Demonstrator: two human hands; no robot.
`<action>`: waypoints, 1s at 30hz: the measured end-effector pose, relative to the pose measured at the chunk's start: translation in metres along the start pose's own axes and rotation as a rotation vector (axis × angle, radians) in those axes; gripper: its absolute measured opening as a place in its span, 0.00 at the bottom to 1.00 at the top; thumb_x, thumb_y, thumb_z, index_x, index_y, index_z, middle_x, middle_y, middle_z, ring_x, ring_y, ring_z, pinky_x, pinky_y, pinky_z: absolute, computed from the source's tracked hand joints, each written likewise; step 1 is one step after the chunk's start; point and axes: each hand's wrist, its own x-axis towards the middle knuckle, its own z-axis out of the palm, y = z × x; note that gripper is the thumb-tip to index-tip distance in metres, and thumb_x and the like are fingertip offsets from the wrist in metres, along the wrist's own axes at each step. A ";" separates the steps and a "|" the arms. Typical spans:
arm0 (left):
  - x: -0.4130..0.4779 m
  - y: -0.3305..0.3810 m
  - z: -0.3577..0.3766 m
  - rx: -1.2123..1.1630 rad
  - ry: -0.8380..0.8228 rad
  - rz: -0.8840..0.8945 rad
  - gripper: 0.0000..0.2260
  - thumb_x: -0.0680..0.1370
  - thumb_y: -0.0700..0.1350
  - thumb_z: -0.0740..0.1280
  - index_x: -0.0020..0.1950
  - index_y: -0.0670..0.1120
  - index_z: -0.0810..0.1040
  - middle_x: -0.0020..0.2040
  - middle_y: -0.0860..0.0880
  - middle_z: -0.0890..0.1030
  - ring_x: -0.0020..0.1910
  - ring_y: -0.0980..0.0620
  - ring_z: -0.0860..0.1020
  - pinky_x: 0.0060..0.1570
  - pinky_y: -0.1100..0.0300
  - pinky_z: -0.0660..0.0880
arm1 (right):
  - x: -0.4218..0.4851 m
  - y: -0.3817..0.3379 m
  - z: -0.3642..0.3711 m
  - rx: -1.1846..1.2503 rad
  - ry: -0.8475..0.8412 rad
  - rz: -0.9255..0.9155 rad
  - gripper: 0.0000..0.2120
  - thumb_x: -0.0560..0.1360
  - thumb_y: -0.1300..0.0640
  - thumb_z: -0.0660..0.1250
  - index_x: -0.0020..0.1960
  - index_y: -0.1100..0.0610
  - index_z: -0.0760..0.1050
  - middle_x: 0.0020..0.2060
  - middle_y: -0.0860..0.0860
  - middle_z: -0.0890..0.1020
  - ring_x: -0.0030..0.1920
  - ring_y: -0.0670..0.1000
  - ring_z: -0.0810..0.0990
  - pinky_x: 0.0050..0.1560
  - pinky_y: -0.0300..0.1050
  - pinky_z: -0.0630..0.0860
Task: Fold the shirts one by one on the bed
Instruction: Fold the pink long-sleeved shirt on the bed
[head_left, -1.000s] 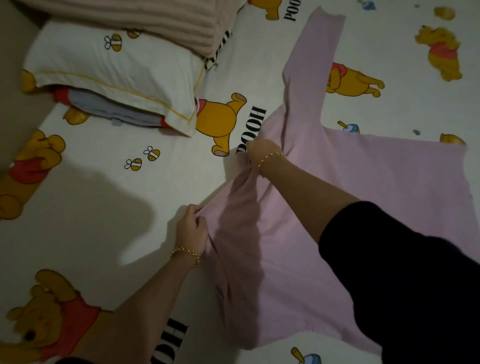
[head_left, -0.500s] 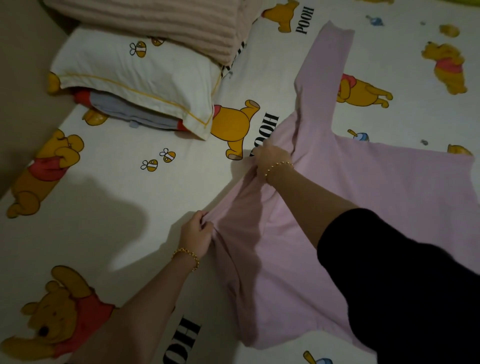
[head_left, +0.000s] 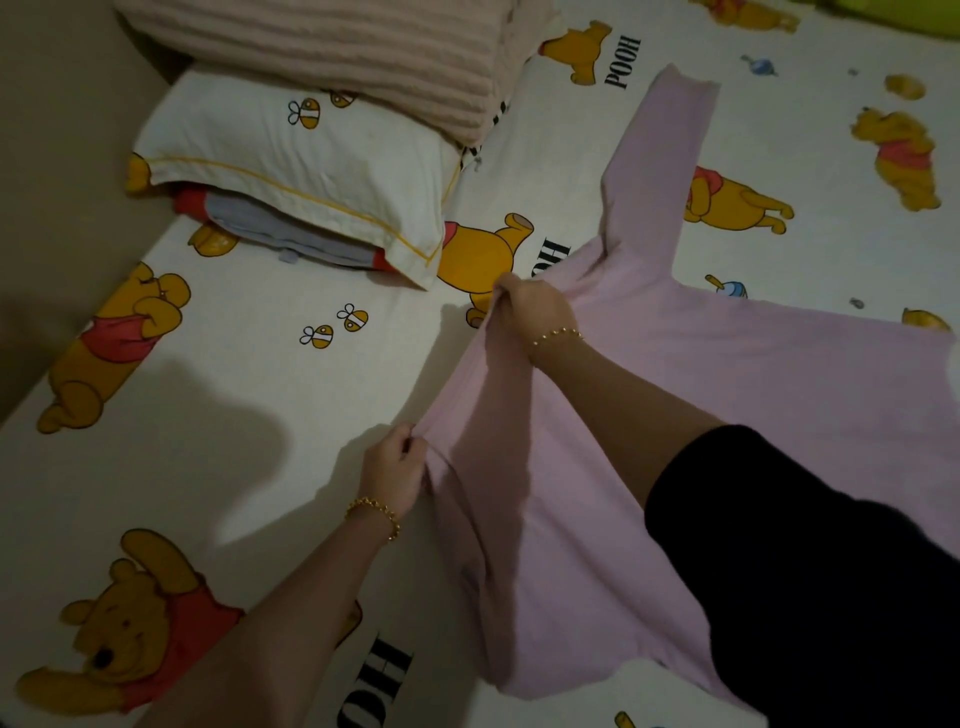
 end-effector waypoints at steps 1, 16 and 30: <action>0.001 0.002 -0.003 -0.023 0.029 0.003 0.12 0.79 0.36 0.59 0.36 0.47 0.71 0.30 0.48 0.72 0.29 0.51 0.70 0.29 0.63 0.69 | 0.002 -0.004 -0.002 0.179 0.003 0.035 0.11 0.80 0.60 0.57 0.58 0.59 0.75 0.44 0.59 0.80 0.43 0.58 0.77 0.41 0.48 0.71; -0.067 -0.046 0.034 0.004 -0.087 -0.301 0.09 0.74 0.34 0.58 0.35 0.42 0.72 0.34 0.43 0.76 0.37 0.46 0.74 0.36 0.58 0.71 | -0.232 0.068 0.054 0.391 0.040 0.458 0.05 0.75 0.61 0.63 0.48 0.62 0.74 0.41 0.61 0.81 0.45 0.62 0.78 0.42 0.49 0.70; -0.152 -0.037 0.055 0.095 -0.266 -0.418 0.17 0.73 0.54 0.70 0.53 0.42 0.79 0.48 0.45 0.80 0.47 0.46 0.77 0.48 0.57 0.75 | -0.386 0.044 0.091 0.746 -0.084 0.910 0.09 0.73 0.48 0.70 0.44 0.52 0.74 0.38 0.49 0.79 0.42 0.51 0.76 0.44 0.41 0.70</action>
